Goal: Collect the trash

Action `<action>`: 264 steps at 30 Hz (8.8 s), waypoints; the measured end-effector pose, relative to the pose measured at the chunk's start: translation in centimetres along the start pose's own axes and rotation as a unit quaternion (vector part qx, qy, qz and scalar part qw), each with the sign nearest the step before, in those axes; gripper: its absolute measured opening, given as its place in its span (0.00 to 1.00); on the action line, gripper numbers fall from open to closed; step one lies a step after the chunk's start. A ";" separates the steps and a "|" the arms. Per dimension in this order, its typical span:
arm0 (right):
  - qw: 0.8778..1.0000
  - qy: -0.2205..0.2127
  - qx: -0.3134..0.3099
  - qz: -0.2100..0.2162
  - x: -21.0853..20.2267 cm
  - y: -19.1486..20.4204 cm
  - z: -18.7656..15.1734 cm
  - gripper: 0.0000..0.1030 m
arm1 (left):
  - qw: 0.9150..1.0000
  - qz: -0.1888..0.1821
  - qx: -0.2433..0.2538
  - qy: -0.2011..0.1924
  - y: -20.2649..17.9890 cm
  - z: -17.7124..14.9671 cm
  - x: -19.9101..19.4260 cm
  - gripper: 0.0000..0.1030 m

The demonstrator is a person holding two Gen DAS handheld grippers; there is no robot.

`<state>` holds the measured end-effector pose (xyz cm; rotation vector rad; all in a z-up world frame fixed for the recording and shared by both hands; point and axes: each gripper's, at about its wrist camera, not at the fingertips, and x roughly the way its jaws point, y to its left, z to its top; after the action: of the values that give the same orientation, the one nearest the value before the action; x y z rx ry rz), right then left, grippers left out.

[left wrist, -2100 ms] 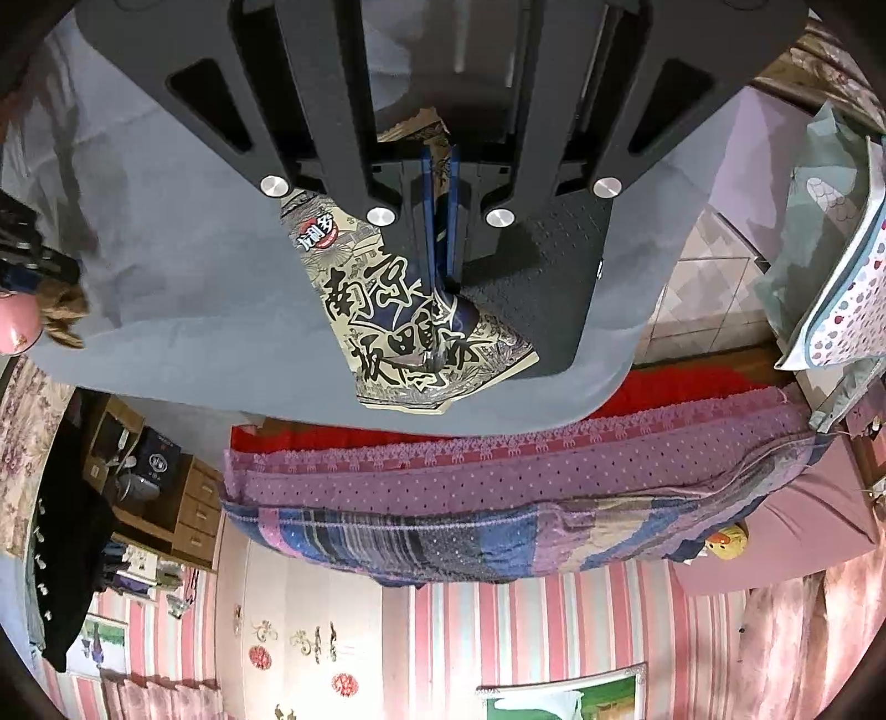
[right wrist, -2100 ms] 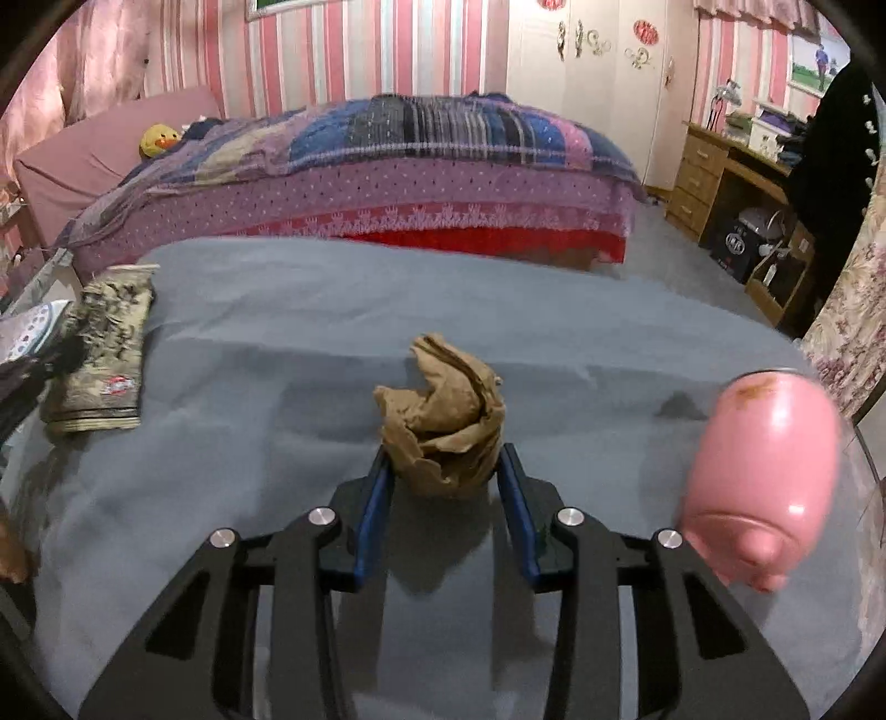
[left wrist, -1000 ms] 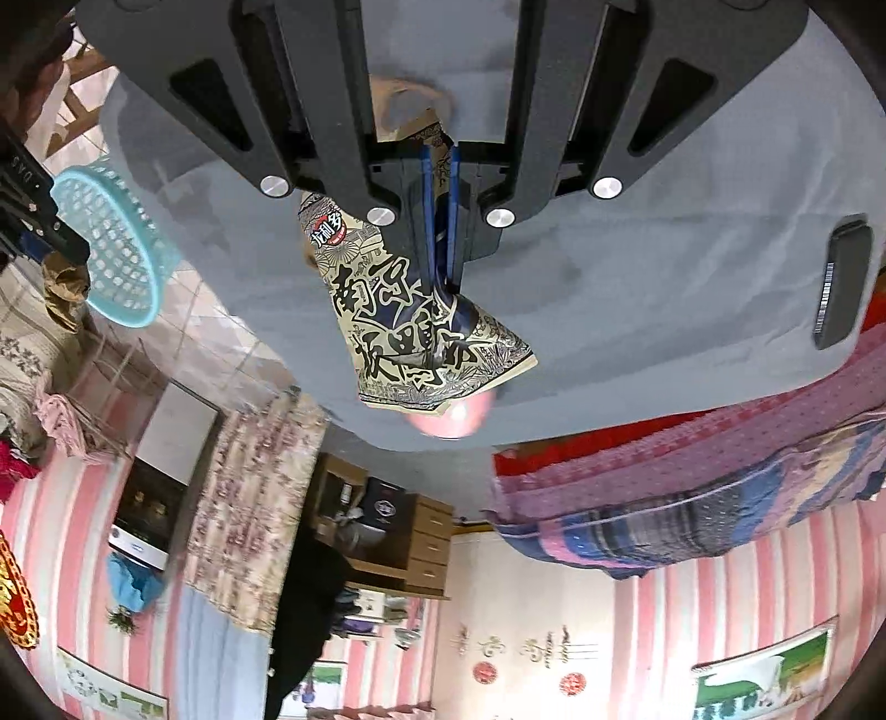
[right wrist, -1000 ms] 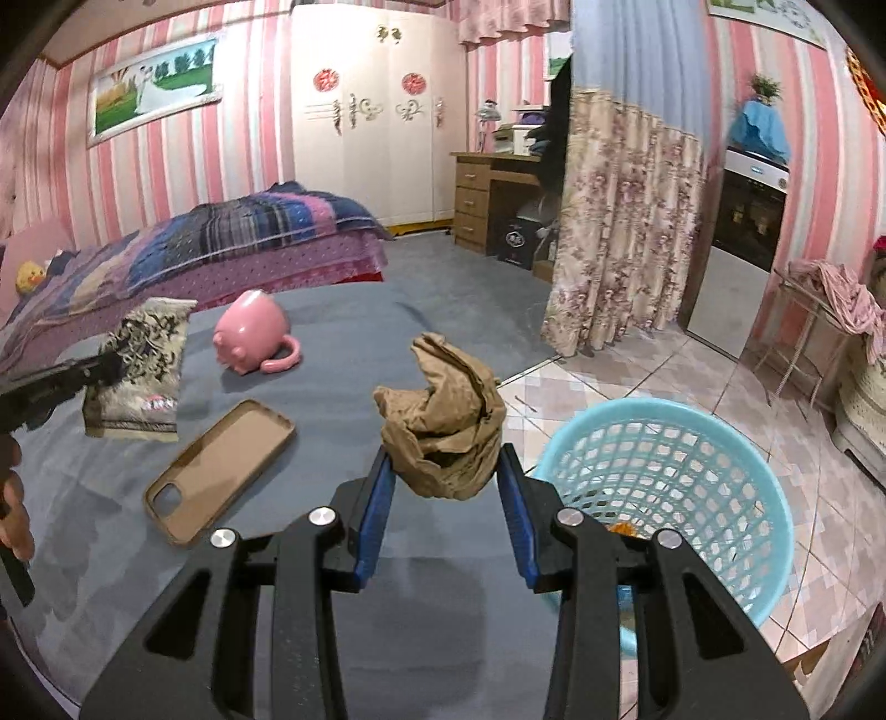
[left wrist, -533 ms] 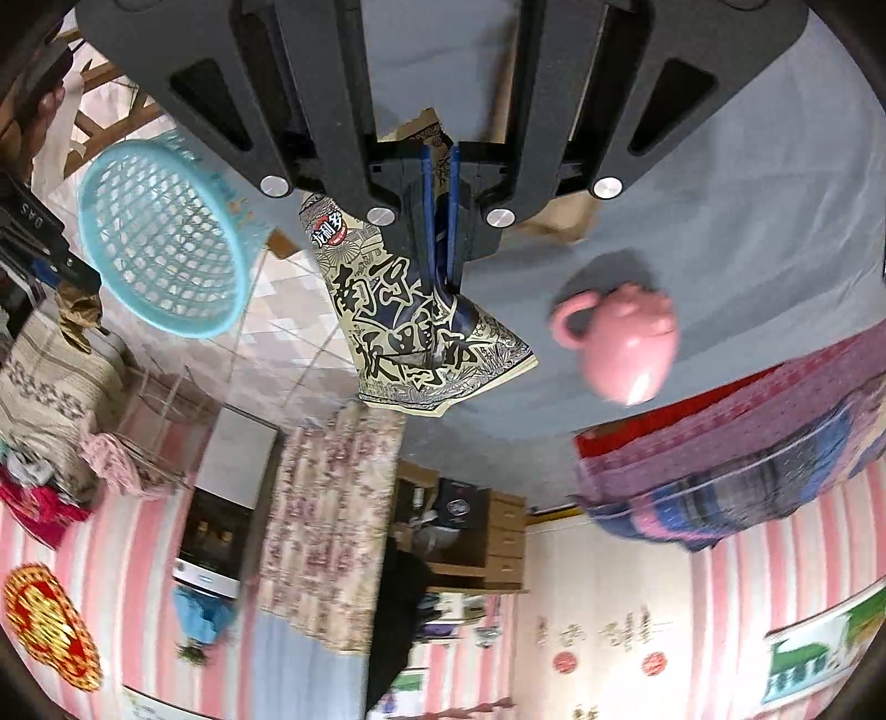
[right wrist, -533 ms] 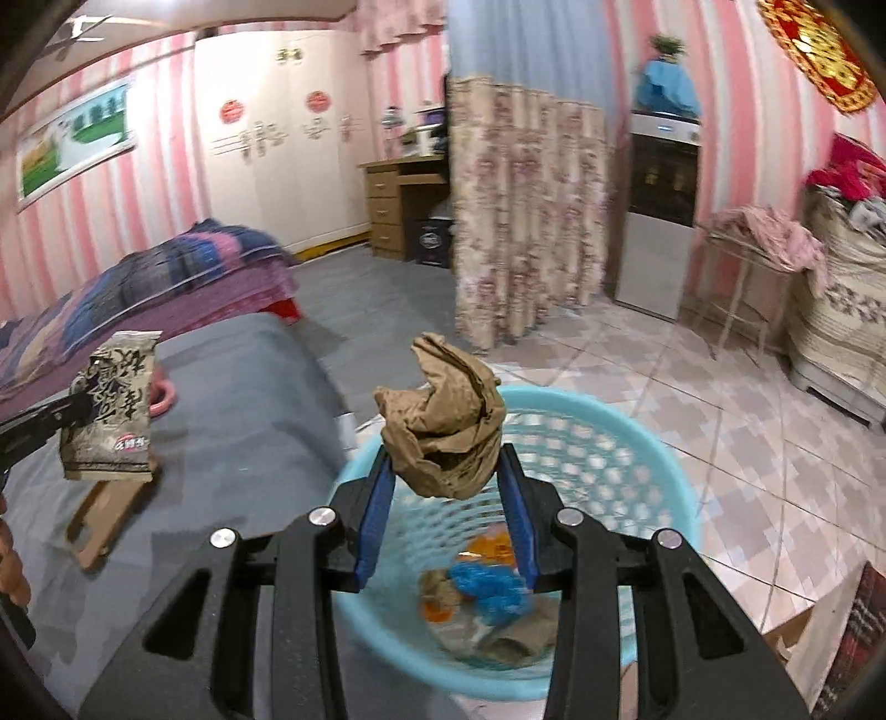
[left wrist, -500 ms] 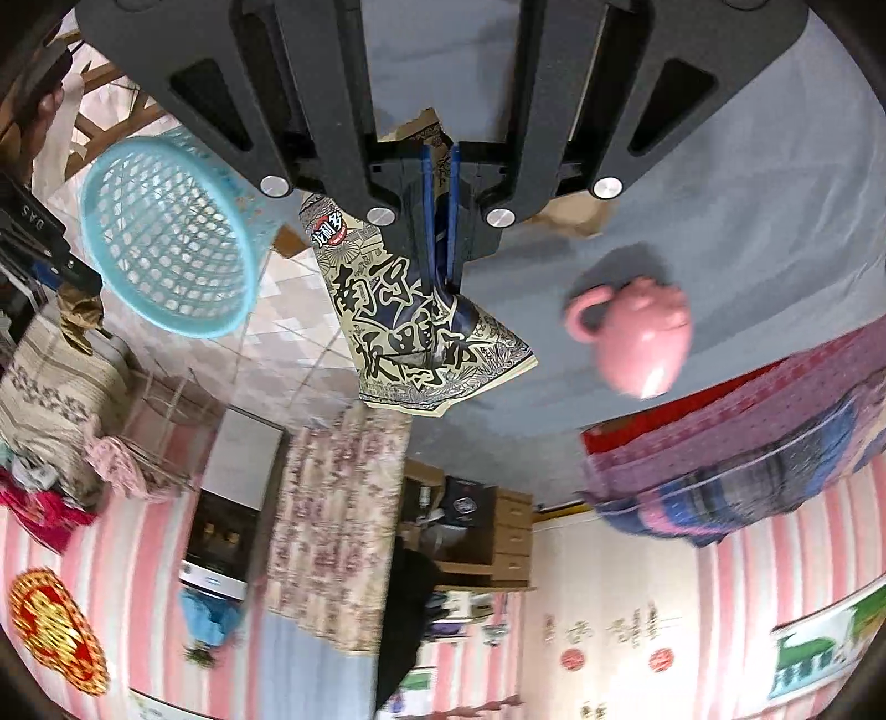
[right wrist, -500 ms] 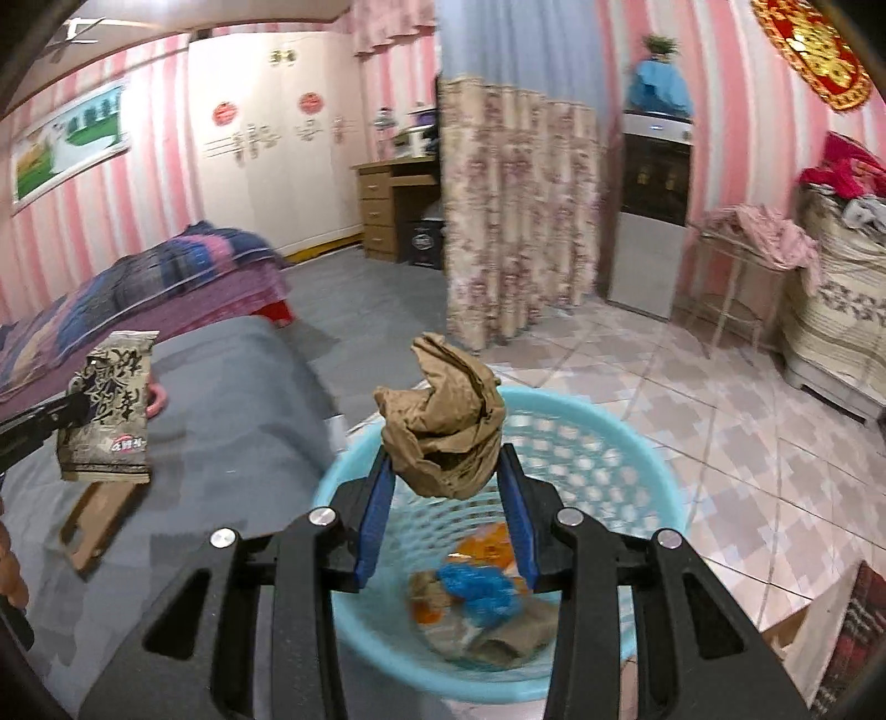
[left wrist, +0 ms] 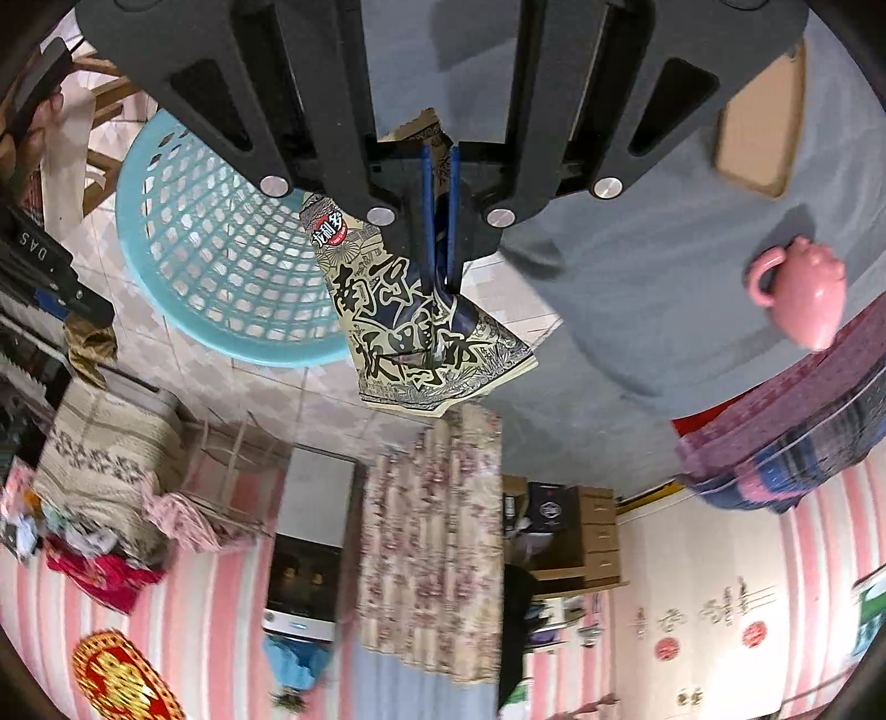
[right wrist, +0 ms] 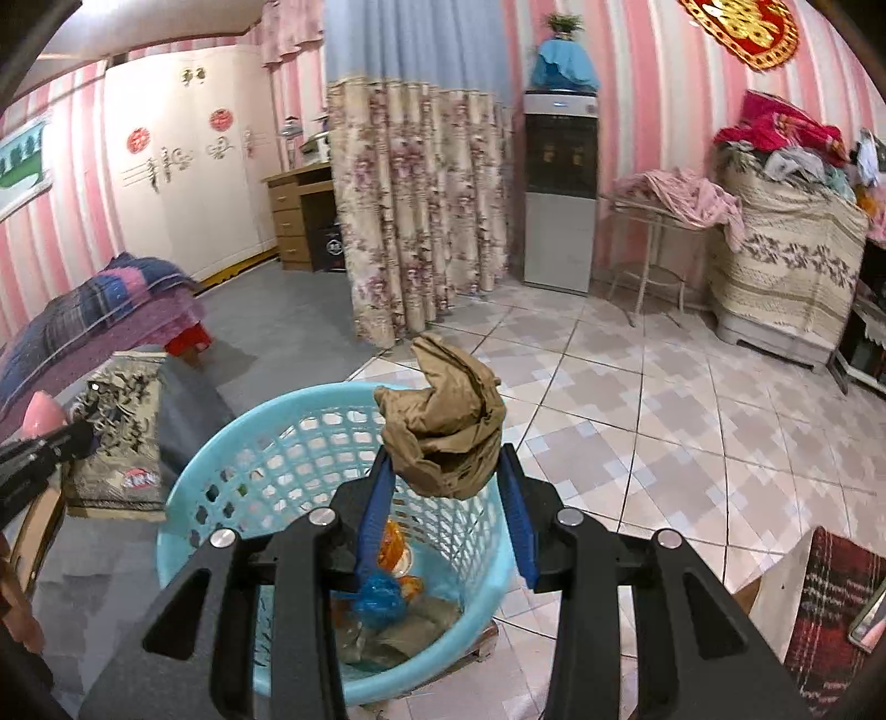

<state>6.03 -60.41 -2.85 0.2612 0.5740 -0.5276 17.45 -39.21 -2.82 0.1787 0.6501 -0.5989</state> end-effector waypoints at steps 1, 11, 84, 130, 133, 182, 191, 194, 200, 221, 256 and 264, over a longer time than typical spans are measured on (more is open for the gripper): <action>1.000 0.000 0.002 0.001 0.0 -0.1 0.0 0.37 | 1.000 -0.003 0.007 0.001 -0.8 0.0 0.5 0.03; 1.000 0.006 -0.003 -0.002 0.5 -0.2 -0.3 0.37 | 0.999 0.001 0.040 0.028 -3.2 -0.3 4.4 0.21; 0.978 -0.065 -0.141 0.138 -17.0 23.0 -12.2 0.96 | 0.972 0.186 -0.121 -0.078 20.0 -14.0 -27.1 0.95; 0.973 -0.073 -0.149 0.157 -17.7 26.5 -14.5 0.96 | 0.972 0.175 -0.129 -0.083 20.5 -18.5 -25.7 0.95; 0.973 -0.074 -0.150 0.156 -17.7 26.4 -14.3 0.96 | 0.973 0.171 -0.132 -0.083 20.6 -18.6 -25.8 0.95; 0.974 -0.075 -0.150 0.156 -17.7 26.3 -14.3 0.96 | 0.974 0.177 -0.116 -0.083 19.7 -18.5 -25.7 0.95; 0.973 -0.075 -0.150 0.156 -17.7 26.3 -14.2 0.96 | 0.974 0.179 -0.114 -0.085 19.7 -18.4 -25.9 0.95; 0.973 -0.076 -0.150 0.155 -17.7 26.3 -14.2 0.96 | 0.974 0.178 -0.114 -0.084 19.7 -18.4 -25.9 0.95; 0.973 -0.075 -0.150 0.156 -17.7 26.2 -14.1 0.96 | 0.974 0.179 -0.114 -0.085 19.6 -18.3 -26.0 0.95; 0.973 -0.076 -0.150 0.156 -17.7 26.1 -13.9 0.96 | 0.974 0.179 -0.113 -0.086 19.6 -18.4 -25.9 0.95; 0.974 -0.077 -0.149 0.155 -17.7 25.9 -13.7 0.96 | 0.972 0.182 -0.114 -0.092 20.2 -18.3 -26.4 0.95; 0.973 -0.078 -0.149 0.155 -17.6 25.8 -13.7 0.96 | 0.972 0.182 -0.114 -0.092 20.3 -18.3 -26.4 0.95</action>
<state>1.32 -26.64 -1.46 0.0211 0.4409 -0.1528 2.94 -4.14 -1.50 0.0244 0.4857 -0.1807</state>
